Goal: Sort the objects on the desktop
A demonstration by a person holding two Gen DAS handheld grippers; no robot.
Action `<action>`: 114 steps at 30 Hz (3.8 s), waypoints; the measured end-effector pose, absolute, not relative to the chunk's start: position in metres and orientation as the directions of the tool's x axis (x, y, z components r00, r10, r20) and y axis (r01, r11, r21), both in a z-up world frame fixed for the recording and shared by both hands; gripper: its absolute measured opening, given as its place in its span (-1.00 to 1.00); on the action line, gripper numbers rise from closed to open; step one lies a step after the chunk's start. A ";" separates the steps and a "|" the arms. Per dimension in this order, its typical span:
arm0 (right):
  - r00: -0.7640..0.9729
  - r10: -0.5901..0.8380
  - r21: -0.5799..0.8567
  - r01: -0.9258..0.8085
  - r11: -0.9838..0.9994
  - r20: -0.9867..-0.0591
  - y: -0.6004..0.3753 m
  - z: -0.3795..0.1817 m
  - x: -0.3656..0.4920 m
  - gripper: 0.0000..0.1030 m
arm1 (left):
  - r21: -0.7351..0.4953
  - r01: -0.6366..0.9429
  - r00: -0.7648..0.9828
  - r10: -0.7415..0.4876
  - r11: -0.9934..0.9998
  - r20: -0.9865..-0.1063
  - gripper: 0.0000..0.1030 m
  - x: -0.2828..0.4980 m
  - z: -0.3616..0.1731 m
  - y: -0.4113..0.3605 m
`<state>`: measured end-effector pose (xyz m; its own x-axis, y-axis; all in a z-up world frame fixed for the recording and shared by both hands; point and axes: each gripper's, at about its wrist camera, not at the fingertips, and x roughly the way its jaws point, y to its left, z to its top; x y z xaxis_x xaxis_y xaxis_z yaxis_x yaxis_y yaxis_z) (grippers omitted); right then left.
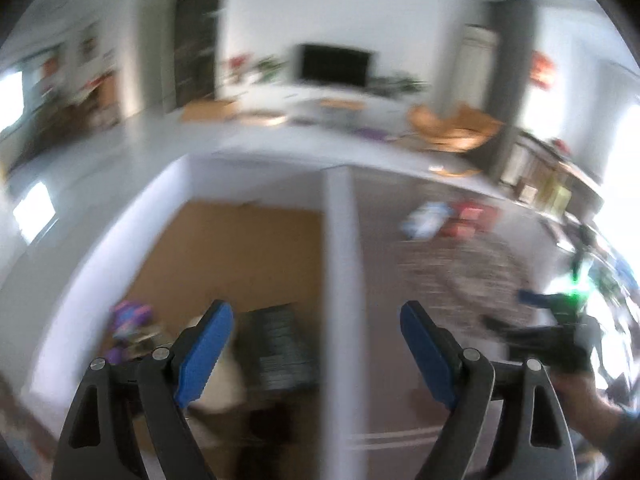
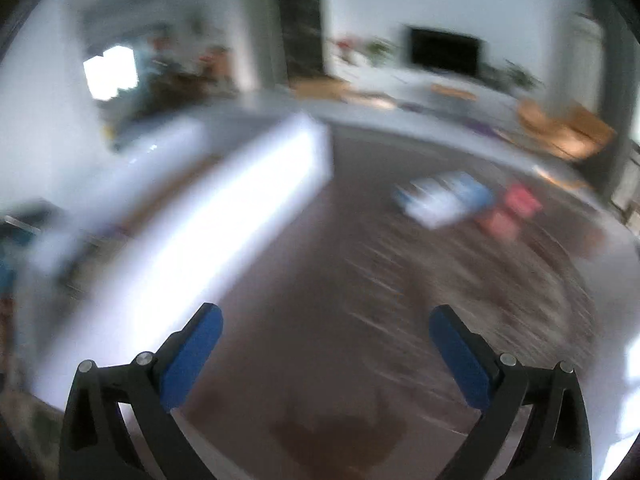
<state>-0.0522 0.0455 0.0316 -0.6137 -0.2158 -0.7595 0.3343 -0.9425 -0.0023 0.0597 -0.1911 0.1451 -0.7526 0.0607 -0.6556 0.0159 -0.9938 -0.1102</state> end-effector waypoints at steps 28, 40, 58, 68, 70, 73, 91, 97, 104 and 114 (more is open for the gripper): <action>-0.580 -0.007 0.008 0.001 -1.000 -0.815 0.243 -0.013 -0.053 1.00 | 0.001 -0.125 -0.562 0.070 -0.992 -0.824 1.00 -0.049 -0.030 0.006; -0.575 0.015 -0.013 -0.007 -1.000 -0.818 0.238 -0.020 -0.057 1.00 | -0.002 -0.134 -0.564 0.078 -0.991 -0.822 1.00 -0.051 -0.033 0.006; -0.576 0.019 -0.014 -0.012 -1.000 -0.817 0.237 -0.021 -0.058 1.00 | -0.002 -0.133 -0.565 0.077 -0.991 -0.822 1.00 -0.051 -0.033 0.006; -0.576 0.019 -0.014 -0.013 -1.000 -0.817 0.237 -0.021 -0.058 1.00 | -0.002 -0.133 -0.565 0.077 -0.991 -0.821 1.00 -0.051 -0.033 0.006; -0.576 0.019 -0.014 -0.013 -1.000 -0.817 0.237 -0.021 -0.058 1.00 | -0.002 -0.133 -0.565 0.077 -0.991 -0.821 1.00 -0.051 -0.033 0.006; -0.576 0.019 -0.014 -0.013 -1.000 -0.817 0.237 -0.021 -0.058 1.00 | -0.002 -0.133 -0.565 0.078 -0.991 -0.821 1.00 -0.050 -0.033 0.005; -0.578 0.018 -0.015 -0.009 -1.000 -0.816 0.237 -0.021 -0.058 1.00 | -0.002 -0.133 -0.566 0.077 -0.991 -0.821 1.00 -0.050 -0.033 0.005; -0.583 0.013 -0.012 -0.006 -1.000 -0.813 0.238 -0.020 -0.058 1.00 | -0.002 -0.133 -0.566 0.077 -0.991 -0.821 1.00 -0.051 -0.033 0.005; -0.587 0.009 -0.008 -0.004 -1.000 -0.809 0.237 -0.020 -0.058 1.00 | -0.002 -0.133 -0.566 0.077 -0.991 -0.821 1.00 -0.051 -0.033 0.006; -0.577 -0.003 -0.010 0.019 -1.000 -0.817 0.234 -0.022 -0.061 1.00 | -0.001 -0.217 -0.475 0.106 -0.976 -0.873 1.00 -0.099 -0.031 -0.005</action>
